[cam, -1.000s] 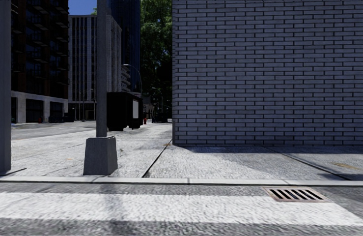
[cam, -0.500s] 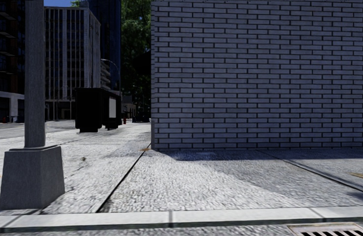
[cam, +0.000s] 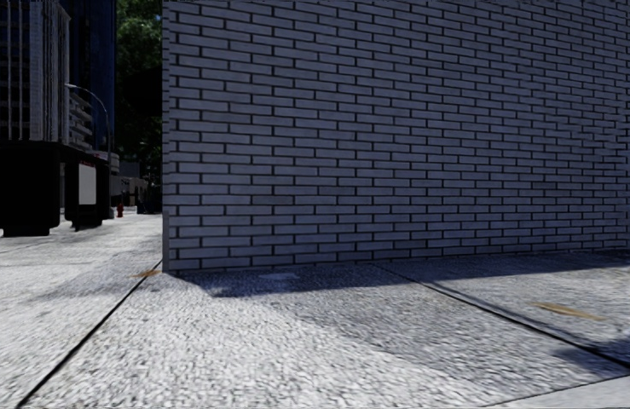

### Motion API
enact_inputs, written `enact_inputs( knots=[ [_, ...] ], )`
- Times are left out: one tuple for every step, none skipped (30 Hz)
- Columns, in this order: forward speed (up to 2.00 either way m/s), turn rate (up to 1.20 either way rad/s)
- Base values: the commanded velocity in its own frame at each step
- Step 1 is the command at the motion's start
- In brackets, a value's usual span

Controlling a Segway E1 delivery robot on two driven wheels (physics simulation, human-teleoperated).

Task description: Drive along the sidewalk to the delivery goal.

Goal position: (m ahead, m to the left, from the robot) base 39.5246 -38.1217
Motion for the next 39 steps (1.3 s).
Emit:
enact_inputs(
  knots=[
    [1.12, -0.58],
    [1.12, -0.58],
    [1.13, -0.58],
    [1.13, -0.58],
    [1.13, -0.58],
    [1.13, -0.58],
    [1.13, -0.58],
    [1.13, -0.58],
    [1.13, -0.58],
    [1.13, -0.58],
    [1.13, -0.58],
    [1.13, -0.58],
    [1.13, -0.58],
    [1.15, -0.58],
    [1.16, -0.58],
    [1.16, -0.58],
    [1.20, -0.58],
    [1.24, -0.58],
    [1.28, -0.58],
    [1.28, -0.58],
    [1.29, -0.58],
    [1.29, -0.58],
    [1.29, -0.58],
    [1.29, -0.58],
    [1.29, -0.58],
    [1.29, -0.58],
    [1.29, -0.58],
    [1.29, -0.58],
    [1.29, -0.58],
    [1.29, -0.58],
    [1.29, -0.58],
    [1.29, -0.58],
    [1.30, -0.58],
    [1.35, -0.58],
    [1.35, -0.58],
    [1.42, -0.58],
    [1.46, -0.58],
    [1.46, -0.58],
    [1.47, -0.58]
  ],
)
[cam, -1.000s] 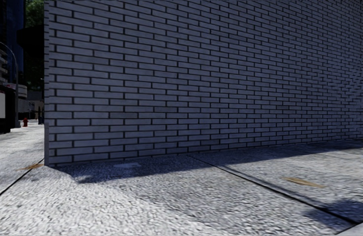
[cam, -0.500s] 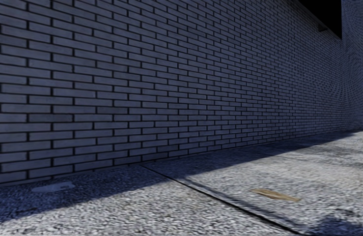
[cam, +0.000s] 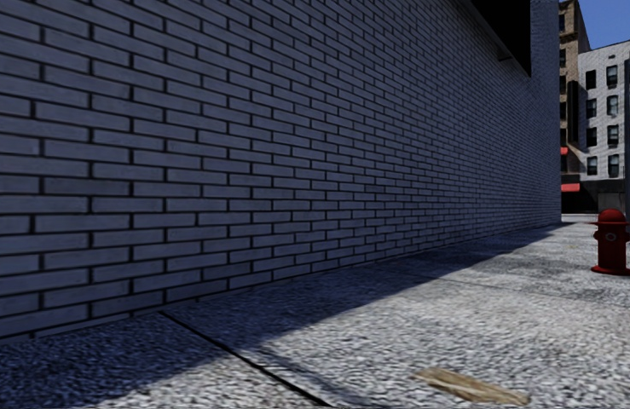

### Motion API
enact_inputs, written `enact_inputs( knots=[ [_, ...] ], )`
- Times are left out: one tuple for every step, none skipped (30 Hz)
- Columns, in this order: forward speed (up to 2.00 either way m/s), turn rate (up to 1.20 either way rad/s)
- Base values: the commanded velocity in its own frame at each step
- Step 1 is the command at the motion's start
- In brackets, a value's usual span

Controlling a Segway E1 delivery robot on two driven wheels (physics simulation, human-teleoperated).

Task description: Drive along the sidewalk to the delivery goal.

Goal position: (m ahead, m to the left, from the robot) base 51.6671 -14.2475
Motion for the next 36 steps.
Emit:
enact_inputs(
  knots=[
    [1.47, -0.58],
    [1.47, -0.58],
    [1.47, -0.58],
    [1.47, -0.58],
    [1.47, -0.58],
    [1.47, -0.58],
    [1.47, -0.58],
    [1.47, -0.58],
    [1.47, -0.58],
    [1.47, -0.58],
    [1.47, -0.58],
    [1.47, -0.58],
    [1.47, -0.58],
    [1.47, -0.58],
    [1.47, -0.58],
    [1.47, -0.58],
    [1.47, -0.58],
    [1.47, -0.58],
    [1.47, -0.58],
    [1.49, -0.58],
    [1.51, -0.58],
    [1.54, -0.58],
    [1.54, -0.58],
    [1.58, -0.58],
    [1.66, -0.58],
    [1.66, -0.58],
    [1.71, -0.58],
    [1.72, -0.58],
    [1.73, -0.58],
    [1.73, -0.58],
    [1.73, -0.58],
    [1.73, -0.58],
    [1.73, -0.58],
    [1.75, -0.58],
    [1.86, -0.47],
    [1.90, -0.37]
  ],
)
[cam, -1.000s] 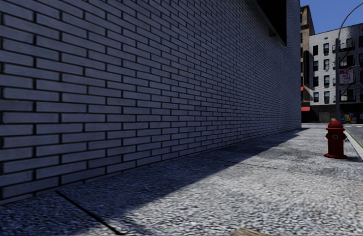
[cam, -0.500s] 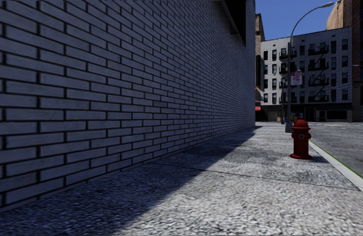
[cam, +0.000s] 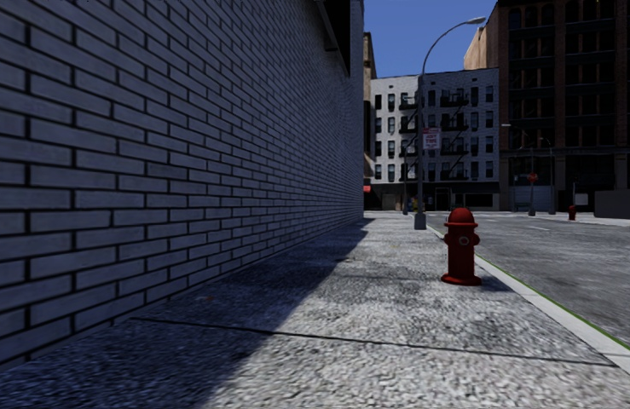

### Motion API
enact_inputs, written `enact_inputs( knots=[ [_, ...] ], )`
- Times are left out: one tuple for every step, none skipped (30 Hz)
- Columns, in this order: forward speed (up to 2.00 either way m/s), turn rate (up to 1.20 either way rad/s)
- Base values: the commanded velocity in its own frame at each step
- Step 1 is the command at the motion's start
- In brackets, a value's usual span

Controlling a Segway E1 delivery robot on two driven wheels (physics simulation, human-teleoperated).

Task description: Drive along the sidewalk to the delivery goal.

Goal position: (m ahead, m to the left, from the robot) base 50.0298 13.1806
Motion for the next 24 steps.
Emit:
enact_inputs(
  knots=[
    [1.90, -0.37],
    [1.95, -0.26],
    [1.97, -0.13],
    [1.97, -0.06],
    [1.97, -0.06],
    [1.97, -0.02],
    [1.97, 0.00],
    [1.97, 0.00],
    [1.97, 0.00],
    [1.97, 0.00],
    [1.97, 0.00],
    [1.97, 0.00],
    [1.97, -0.15],
    [1.97, -0.30],
    [1.97, -0.30],
    [1.97, -0.38],
    [1.97, -0.40],
    [1.97, -0.40],
    [1.97, -0.41],
    [1.97, -0.41],
    [1.97, -0.41],
    [1.97, -0.41],
    [1.97, -0.41],
    [1.97, -0.41]
  ],
)
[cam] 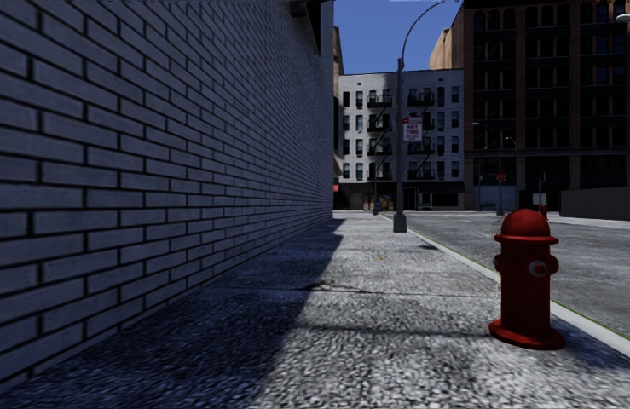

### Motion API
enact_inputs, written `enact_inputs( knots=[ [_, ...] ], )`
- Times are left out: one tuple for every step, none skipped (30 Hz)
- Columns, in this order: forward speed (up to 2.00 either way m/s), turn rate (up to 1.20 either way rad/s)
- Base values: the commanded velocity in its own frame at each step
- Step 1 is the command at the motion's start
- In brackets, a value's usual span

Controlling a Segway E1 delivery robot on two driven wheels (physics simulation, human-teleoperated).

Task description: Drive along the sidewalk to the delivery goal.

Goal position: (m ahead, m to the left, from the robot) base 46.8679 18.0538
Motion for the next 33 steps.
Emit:
enact_inputs(
  knots=[
    [1.97, -0.41],
    [1.97, -0.41],
    [1.97, -0.41],
    [1.97, -0.41],
    [1.97, -0.41],
    [1.97, -0.41],
    [1.97, -0.41],
    [1.97, -0.41],
    [1.97, -0.41],
    [1.97, -0.41],
    [1.97, -0.41],
    [1.97, -0.41],
    [1.97, -0.41],
    [1.97, -0.41],
    [1.97, -0.41],
    [1.97, -0.41],
    [1.97, -0.41],
    [1.97, -0.34],
    [1.97, -0.34],
    [1.97, -0.07],
    [1.97, 0.00],
    [1.97, 0.00],
    [1.97, 0.00],
    [1.97, 0.00],
    [1.97, 0.00],
    [1.97, 0.00],
    [1.97, 0.00],
    [1.97, 0.00],
    [1.97, 0.00],
    [1.97, 0.00],
    [1.97, 0.00],
    [1.97, 0.00],
    [1.97, 0.00]
  ],
)
